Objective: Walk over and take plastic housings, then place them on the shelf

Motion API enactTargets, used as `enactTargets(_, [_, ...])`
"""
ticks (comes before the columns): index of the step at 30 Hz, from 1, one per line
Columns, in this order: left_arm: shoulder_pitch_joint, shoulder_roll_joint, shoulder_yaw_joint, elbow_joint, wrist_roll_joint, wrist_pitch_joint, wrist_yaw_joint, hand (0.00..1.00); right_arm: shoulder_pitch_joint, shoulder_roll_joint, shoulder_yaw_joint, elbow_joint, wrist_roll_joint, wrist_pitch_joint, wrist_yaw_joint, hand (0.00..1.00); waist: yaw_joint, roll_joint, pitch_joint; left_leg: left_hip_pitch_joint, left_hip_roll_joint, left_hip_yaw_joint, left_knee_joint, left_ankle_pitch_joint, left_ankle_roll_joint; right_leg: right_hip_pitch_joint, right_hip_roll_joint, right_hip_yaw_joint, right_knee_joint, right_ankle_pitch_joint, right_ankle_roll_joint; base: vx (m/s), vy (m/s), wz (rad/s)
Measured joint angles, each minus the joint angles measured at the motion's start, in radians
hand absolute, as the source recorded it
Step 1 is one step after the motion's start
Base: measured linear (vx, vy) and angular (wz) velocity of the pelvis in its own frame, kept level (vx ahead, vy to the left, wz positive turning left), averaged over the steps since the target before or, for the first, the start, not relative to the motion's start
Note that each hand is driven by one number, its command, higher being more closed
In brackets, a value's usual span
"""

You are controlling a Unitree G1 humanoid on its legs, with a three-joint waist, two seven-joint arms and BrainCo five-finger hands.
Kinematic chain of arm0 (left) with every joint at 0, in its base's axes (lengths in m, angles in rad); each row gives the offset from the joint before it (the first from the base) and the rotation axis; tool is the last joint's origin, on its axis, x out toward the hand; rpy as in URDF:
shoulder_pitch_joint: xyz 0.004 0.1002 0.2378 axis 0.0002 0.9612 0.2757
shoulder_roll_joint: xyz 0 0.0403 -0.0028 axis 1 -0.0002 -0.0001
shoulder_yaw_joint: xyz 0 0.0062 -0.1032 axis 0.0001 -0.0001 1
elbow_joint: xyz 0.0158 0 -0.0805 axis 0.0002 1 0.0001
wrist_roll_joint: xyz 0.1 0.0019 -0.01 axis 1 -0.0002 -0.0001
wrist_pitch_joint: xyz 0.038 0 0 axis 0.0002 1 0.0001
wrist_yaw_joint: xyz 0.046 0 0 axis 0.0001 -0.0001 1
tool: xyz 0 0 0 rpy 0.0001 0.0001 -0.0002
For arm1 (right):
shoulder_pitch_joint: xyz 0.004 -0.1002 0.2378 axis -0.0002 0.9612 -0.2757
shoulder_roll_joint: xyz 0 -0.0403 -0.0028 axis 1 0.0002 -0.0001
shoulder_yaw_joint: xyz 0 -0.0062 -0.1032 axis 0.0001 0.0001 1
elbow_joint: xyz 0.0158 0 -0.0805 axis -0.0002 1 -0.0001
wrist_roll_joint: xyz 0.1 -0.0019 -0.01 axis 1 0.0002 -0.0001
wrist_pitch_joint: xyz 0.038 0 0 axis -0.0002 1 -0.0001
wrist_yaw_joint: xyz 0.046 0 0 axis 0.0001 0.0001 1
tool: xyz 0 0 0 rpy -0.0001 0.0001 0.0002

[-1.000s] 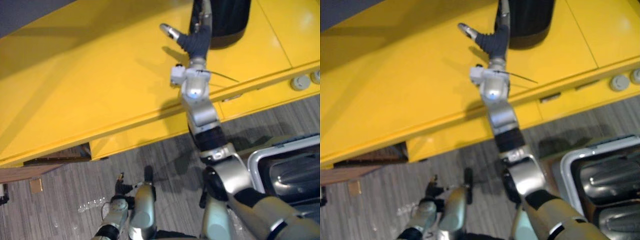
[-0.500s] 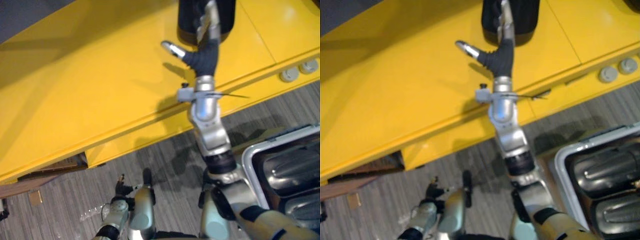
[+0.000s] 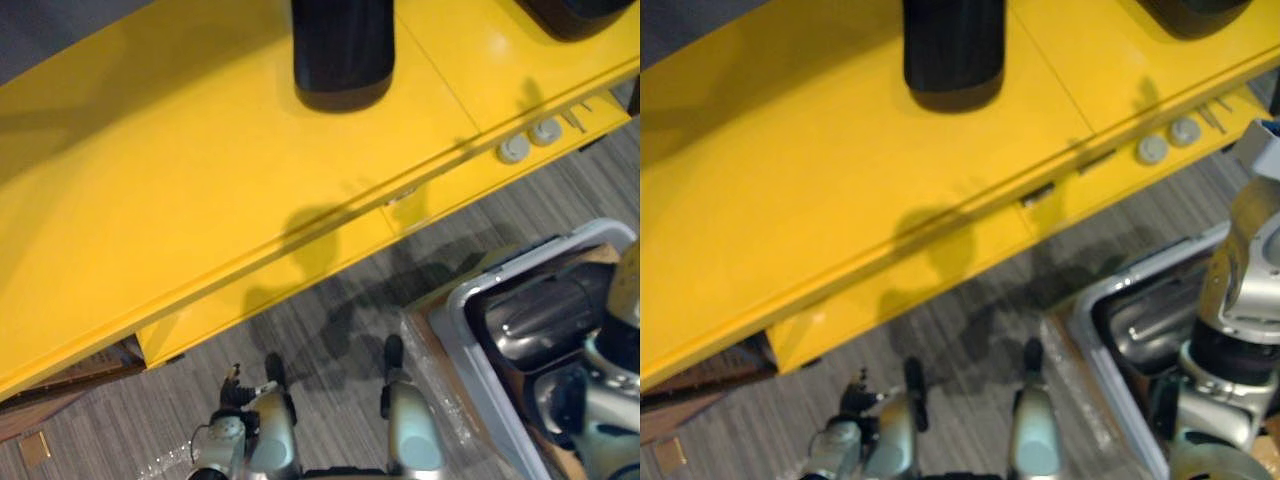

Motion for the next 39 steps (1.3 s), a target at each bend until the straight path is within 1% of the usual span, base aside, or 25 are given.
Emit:
enactTargets(1, [0.000, 0.002, 0.000, -0.001, 0.000, -0.007, -0.003, 0.00, -0.007, -0.002, 0.019, 0.016, -0.035, 0.012, 0.003, 0.00, 0.000, -0.004, 0.000, 0.001, 0.000, 0.000, 0.000, 0.000, 0.000, 0.000, 0.000, 0.000, 0.002, 0.000, 0.000, 0.00, 0.000, 0.00])
enactTargets(3, [0.000, 0.006, 0.000, -0.002, 0.004, -0.009, -0.005, 0.00, -0.030, -0.002, 0.109, 0.082, -0.131, 0.046, 0.024, 0.00, 0.006, -0.020, 0.000, 0.000, 0.000, -0.002, 0.003, 0.000, 0.000, 0.000, 0.000, 0.000, 0.004, 0.000, 0.000, 0.00, 0.000, 0.00])
enactTargets(5, [0.000, 0.010, 0.000, -0.002, 0.020, -0.009, -0.005, 0.00, -0.053, -0.003, 0.189, 0.127, -0.178, 0.061, 0.045, 0.00, 0.009, -0.026, 0.001, -0.005, 0.000, -0.006, 0.008, -0.001, 0.001, 0.000, -0.001, -0.003, 0.005, 0.000, 0.000, -0.02, 0.008, 0.05])
enactTargets(6, [-0.001, 0.014, 0.000, -0.002, 0.026, -0.009, -0.009, 0.00, -0.070, -0.003, 0.239, 0.154, -0.216, 0.066, 0.066, 0.00, 0.012, -0.026, 0.001, -0.011, -0.001, -0.009, 0.012, -0.001, 0.001, -0.001, -0.002, -0.005, 0.005, 0.000, 0.000, -0.02, 0.007, 0.07])
enactTargets(7, [-0.001, 0.017, 0.000, -0.002, 0.026, -0.010, -0.010, 0.00, -0.079, -0.003, 0.265, 0.167, -0.230, 0.068, 0.072, 0.00, 0.013, -0.026, 0.001, -0.013, -0.001, -0.010, 0.013, -0.001, 0.002, -0.002, -0.002, -0.006, 0.006, 0.000, 0.000, -0.02, 0.006, 0.05])
enactTargets(9, [-0.002, 0.026, 0.000, -0.002, 0.027, -0.010, -0.012, 0.00, -0.112, -0.003, 0.342, 0.222, -0.288, 0.071, 0.108, 0.00, 0.024, -0.026, 0.001, -0.014, -0.001, -0.011, 0.014, -0.001, 0.002, -0.003, -0.002, -0.007, 0.007, 0.000, 0.000, 0.00, 0.000, 0.00])
enactTargets(14, [-0.005, 0.032, 0.001, -0.002, 0.027, -0.010, -0.013, 0.00, -0.197, -0.003, 0.447, 0.361, -0.354, 0.102, 0.140, 0.00, 0.035, -0.026, 0.001, -0.019, -0.003, -0.022, 0.014, -0.001, 0.002, -0.001, -0.005, -0.020, 0.007, 0.001, -0.001, 0.00, 0.002, 0.04])
enactTargets(17, [-0.009, 0.031, 0.001, 0.002, 0.027, -0.009, -0.013, 0.00, -0.238, -0.002, 0.500, 0.432, -0.364, 0.109, 0.153, 0.00, 0.038, -0.026, 0.001, -0.019, -0.004, -0.026, 0.014, -0.001, 0.002, 0.002, -0.006, -0.023, 0.007, 0.001, -0.001, 0.01, 0.008, 0.05])
enactTargets(19, [-0.010, 0.031, 0.001, 0.002, 0.027, -0.009, -0.012, 0.00, -0.256, 0.009, 0.511, 0.478, -0.364, 0.112, 0.162, 0.00, 0.042, -0.026, 0.001, -0.020, -0.004, -0.027, 0.014, -0.001, 0.002, 0.002, -0.006, -0.024, 0.007, 0.001, -0.001, 0.00, 0.000, 0.00])
enactTargets(21, [-0.012, 0.031, 0.001, 0.002, 0.027, -0.009, -0.012, 0.00, -0.284, 0.020, 0.531, 0.540, -0.363, 0.129, 0.174, 0.00, 0.048, -0.026, 0.001, -0.020, -0.005, -0.027, 0.014, 0.000, 0.002, 0.003, -0.006, -0.024, 0.007, 0.001, -0.001, 0.00, 0.000, 0.00])
enactTargets(24, [-0.015, 0.031, 0.001, 0.003, 0.026, -0.010, -0.012, 0.00, -0.297, 0.043, 0.535, 0.594, -0.363, 0.135, 0.179, 0.00, 0.055, -0.025, 0.002, -0.020, -0.005, -0.028, 0.014, 0.000, 0.002, 0.003, -0.006, -0.025, 0.007, 0.001, -0.001, 0.00, 0.000, 0.00])
enactTargets(27, [-0.019, 0.027, 0.001, 0.003, 0.025, -0.010, -0.012, 0.00, -0.340, 0.077, 0.540, 0.686, -0.362, 0.145, 0.193, 0.00, 0.061, -0.021, 0.004, -0.023, -0.005, -0.031, 0.016, 0.000, 0.002, 0.003, -0.007, -0.027, 0.007, 0.001, -0.001, 0.00, 0.001, 0.01])
enactTargets(29, [-0.022, 0.025, 0.001, 0.004, 0.025, -0.010, -0.012, 0.00, -0.365, 0.089, 0.549, 0.729, -0.361, 0.151, 0.195, 0.00, 0.063, -0.016, 0.006, -0.024, -0.006, -0.033, 0.017, 0.000, 0.002, 0.003, -0.007, -0.028, 0.007, 0.001, -0.002, 0.00, 0.003, 0.02])
enactTargets(33, [-0.033, 0.010, -0.001, 0.005, 0.023, -0.010, -0.012, 0.00, -0.421, 0.109, 0.566, 0.814, -0.361, 0.159, 0.201, 0.00, 0.073, 0.008, 0.019, -0.030, -0.007, -0.040, 0.017, 0.002, 0.002, 0.003, -0.009, -0.032, 0.006, 0.001, -0.002, 0.00, 0.005, 0.04])
enactTargets(35, [-0.033, 0.004, 0.001, 0.004, 0.018, -0.010, -0.011, 0.00, -0.432, 0.121, 0.574, 0.843, -0.361, 0.165, 0.215, 0.00, 0.078, 0.013, 0.021, -0.030, -0.007, -0.040, 0.017, 0.002, 0.002, 0.003, -0.009, -0.032, 0.006, 0.001, -0.002, 0.00, 0.000, 0.00])
enactTargets(39, [-0.038, -0.003, 0.000, 0.005, 0.018, -0.012, -0.011, 0.00, -0.450, 0.129, 0.590, 0.888, -0.361, 0.167, 0.235, 0.00, 0.085, 0.013, 0.022, -0.031, -0.008, -0.041, 0.016, 0.002, 0.002, 0.003, -0.010, -0.032, 0.005, 0.001, -0.002, 0.00, 0.000, 0.00])
